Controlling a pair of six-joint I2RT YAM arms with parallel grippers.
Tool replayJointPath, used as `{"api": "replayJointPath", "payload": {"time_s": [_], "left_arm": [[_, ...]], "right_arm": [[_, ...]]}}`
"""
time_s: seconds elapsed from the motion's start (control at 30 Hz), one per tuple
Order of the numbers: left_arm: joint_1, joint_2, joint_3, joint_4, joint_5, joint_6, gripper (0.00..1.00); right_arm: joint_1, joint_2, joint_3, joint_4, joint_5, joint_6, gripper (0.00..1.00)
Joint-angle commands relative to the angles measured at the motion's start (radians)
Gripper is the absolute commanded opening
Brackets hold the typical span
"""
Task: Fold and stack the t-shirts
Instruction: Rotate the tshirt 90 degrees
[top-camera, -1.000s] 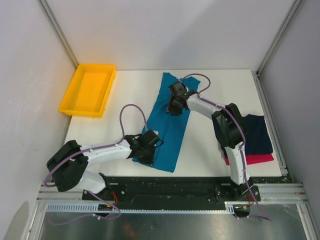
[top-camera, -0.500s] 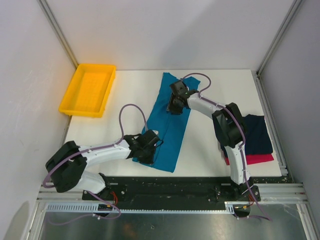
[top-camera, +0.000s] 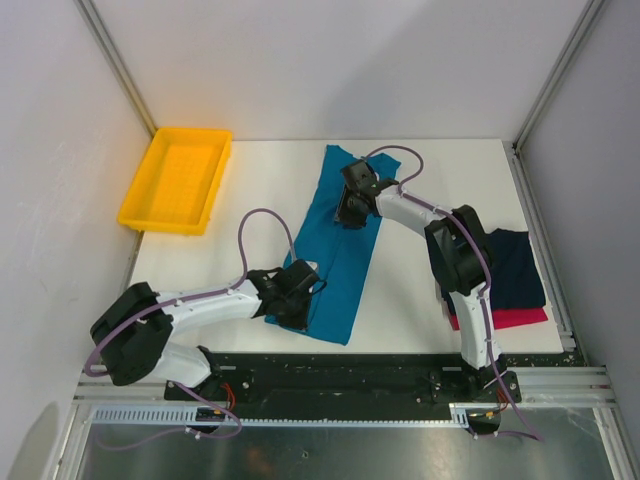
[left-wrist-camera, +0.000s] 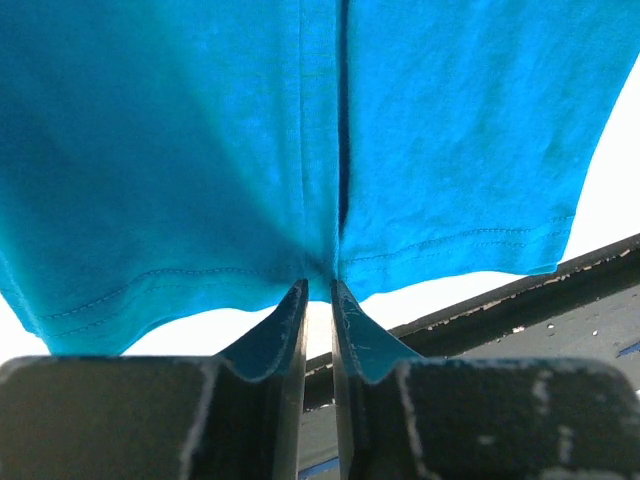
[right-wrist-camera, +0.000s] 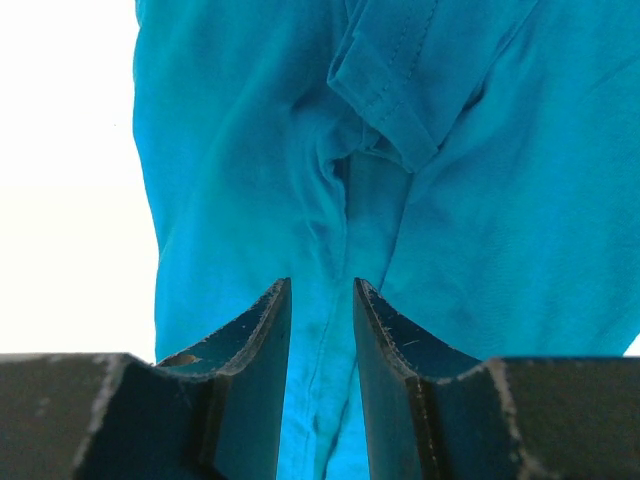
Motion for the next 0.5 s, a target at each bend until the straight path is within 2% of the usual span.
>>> {"api": "replayJointPath", "payload": {"time_s": [0.0,0.47], "left_arm": [[-0.007,-0.016,0.022,0.018,0.009,0.025,0.19],[-0.011,0.017,0.025,0.040,0.022,0.030,0.24]], "right_arm": [[-0.001,0.017,0.034,0.009,-0.008,-0.007,0.36],[-0.001,0.022,0.009,0.018,-0.010,-0.002,0.36]]}}
